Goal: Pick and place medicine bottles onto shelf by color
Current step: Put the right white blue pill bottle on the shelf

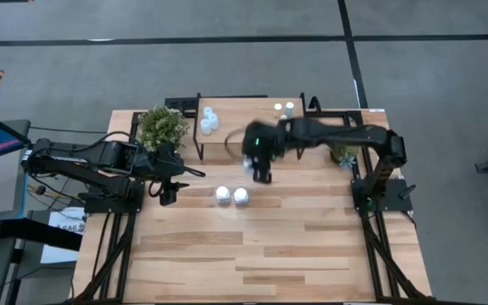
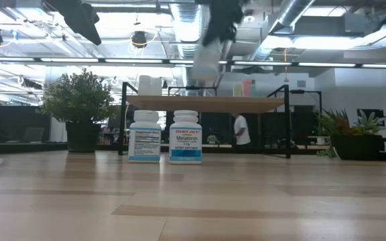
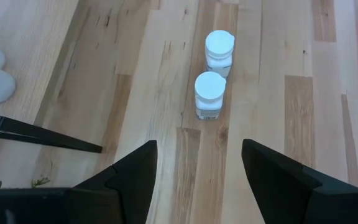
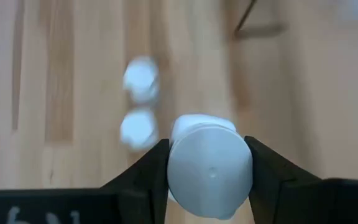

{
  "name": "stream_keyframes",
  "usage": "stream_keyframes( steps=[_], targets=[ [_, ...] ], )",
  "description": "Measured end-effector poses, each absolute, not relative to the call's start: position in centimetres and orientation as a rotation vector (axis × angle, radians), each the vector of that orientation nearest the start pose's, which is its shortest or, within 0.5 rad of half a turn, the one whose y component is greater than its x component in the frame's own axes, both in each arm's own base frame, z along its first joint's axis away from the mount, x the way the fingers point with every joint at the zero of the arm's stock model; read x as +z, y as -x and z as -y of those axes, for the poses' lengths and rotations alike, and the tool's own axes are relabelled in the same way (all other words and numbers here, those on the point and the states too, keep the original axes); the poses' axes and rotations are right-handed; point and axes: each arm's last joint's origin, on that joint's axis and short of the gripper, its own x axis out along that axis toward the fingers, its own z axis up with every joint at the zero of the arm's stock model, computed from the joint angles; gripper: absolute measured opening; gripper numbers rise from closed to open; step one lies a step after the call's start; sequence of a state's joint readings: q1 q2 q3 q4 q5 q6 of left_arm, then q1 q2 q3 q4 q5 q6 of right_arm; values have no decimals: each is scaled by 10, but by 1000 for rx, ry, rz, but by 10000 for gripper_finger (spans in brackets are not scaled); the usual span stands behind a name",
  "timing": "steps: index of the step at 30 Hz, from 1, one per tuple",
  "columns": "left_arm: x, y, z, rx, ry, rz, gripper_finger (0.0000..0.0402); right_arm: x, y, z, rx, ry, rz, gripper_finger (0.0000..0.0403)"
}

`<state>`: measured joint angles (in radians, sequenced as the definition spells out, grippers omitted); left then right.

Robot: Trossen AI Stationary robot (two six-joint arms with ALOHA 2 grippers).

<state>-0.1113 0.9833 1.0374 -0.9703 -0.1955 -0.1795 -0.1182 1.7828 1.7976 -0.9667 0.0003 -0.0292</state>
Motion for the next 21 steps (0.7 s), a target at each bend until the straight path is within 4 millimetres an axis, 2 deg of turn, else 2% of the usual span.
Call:
stream_keyframes(
  steps=[4,8,13,15,21],
  targets=[
    [320,-173,14,158,25,-894,222,386,-370,76,-151,22,-806,165],
    [320,-173,14,152,10,-895,222,403,-365,112,-220,85,-703,165],
    [320,-173,14,157,7,-895,222,394,-364,151,-283,127,-716,165],
    [320,-173,14,157,7,-894,222,382,-361,165,-277,103,-776,165],
    [320,-173,13,166,9,-892,222,354,-375,200,-284,77,-872,165]
  ],
)
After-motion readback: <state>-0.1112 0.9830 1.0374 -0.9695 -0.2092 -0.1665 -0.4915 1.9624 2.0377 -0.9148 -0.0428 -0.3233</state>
